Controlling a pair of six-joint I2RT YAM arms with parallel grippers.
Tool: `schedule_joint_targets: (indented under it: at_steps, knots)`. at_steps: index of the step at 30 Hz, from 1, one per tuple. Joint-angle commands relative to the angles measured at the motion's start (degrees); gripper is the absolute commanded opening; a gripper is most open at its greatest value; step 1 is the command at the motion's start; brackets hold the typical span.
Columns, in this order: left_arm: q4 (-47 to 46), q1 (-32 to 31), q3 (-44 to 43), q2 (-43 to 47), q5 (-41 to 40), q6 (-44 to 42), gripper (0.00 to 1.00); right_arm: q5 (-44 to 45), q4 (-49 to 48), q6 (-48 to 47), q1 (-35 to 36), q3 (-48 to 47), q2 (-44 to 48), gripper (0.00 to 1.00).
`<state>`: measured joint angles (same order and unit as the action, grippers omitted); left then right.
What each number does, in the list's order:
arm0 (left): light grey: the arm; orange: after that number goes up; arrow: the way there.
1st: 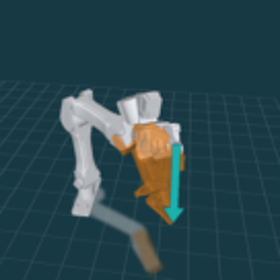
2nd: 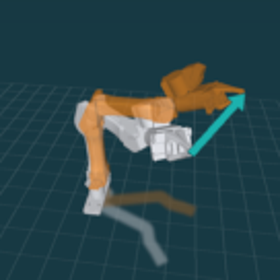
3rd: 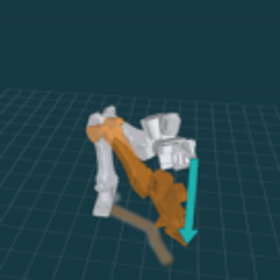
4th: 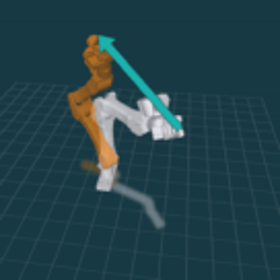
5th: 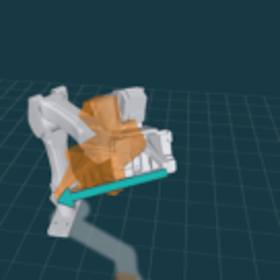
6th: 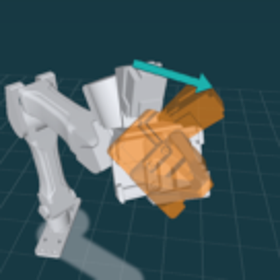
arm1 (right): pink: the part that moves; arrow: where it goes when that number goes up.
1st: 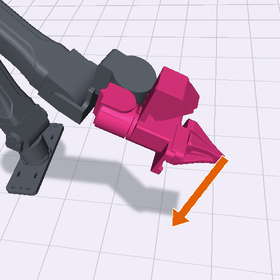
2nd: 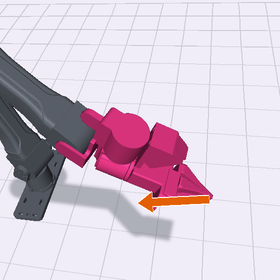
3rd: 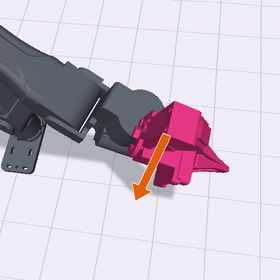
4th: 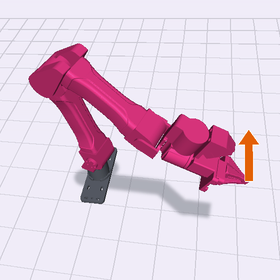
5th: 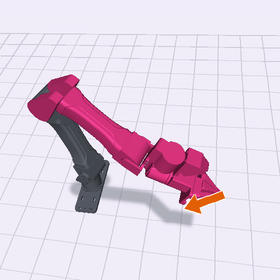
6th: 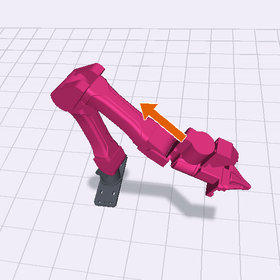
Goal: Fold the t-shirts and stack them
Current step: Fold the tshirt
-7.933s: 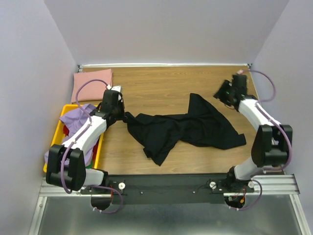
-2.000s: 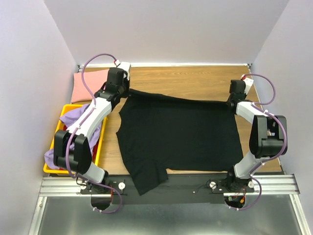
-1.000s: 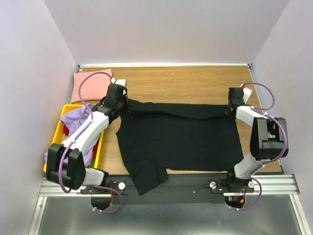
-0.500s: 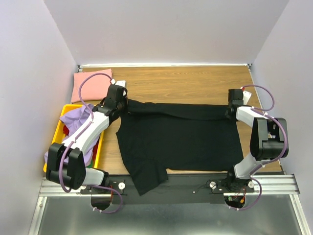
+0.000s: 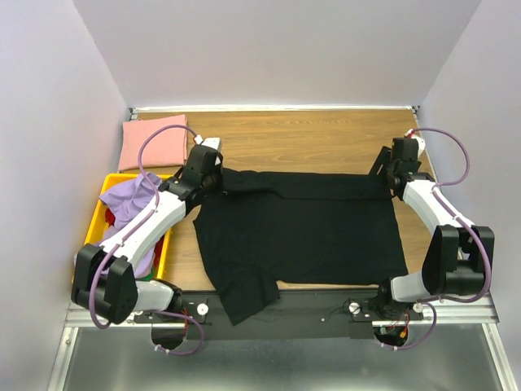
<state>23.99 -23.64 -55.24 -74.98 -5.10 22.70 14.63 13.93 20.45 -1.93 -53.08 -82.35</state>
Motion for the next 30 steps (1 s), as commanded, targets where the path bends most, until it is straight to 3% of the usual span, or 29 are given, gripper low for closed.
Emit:
schedule_joint_targets:
  at_steps: [1, 17, 30]
  knots:
    - [3.4, -1.8, 0.6, 2.7, -0.3, 3.0, 0.0, -5.9, 1.6, -1.0, -0.3, -0.8, 1.0, 0.8]
    - [2.8, -8.2, 6.6, 6.9, -0.3, 12.7, 0.0, -13.2, -1.5, -3.0, 1.1, 1.3, 0.5, 0.8]
    - [-0.4, -8.5, 14.0, 6.7, -3.9, 16.1, 0.01, -14.3, -2.8, -1.9, 1.2, 2.3, -1.3, 0.81]
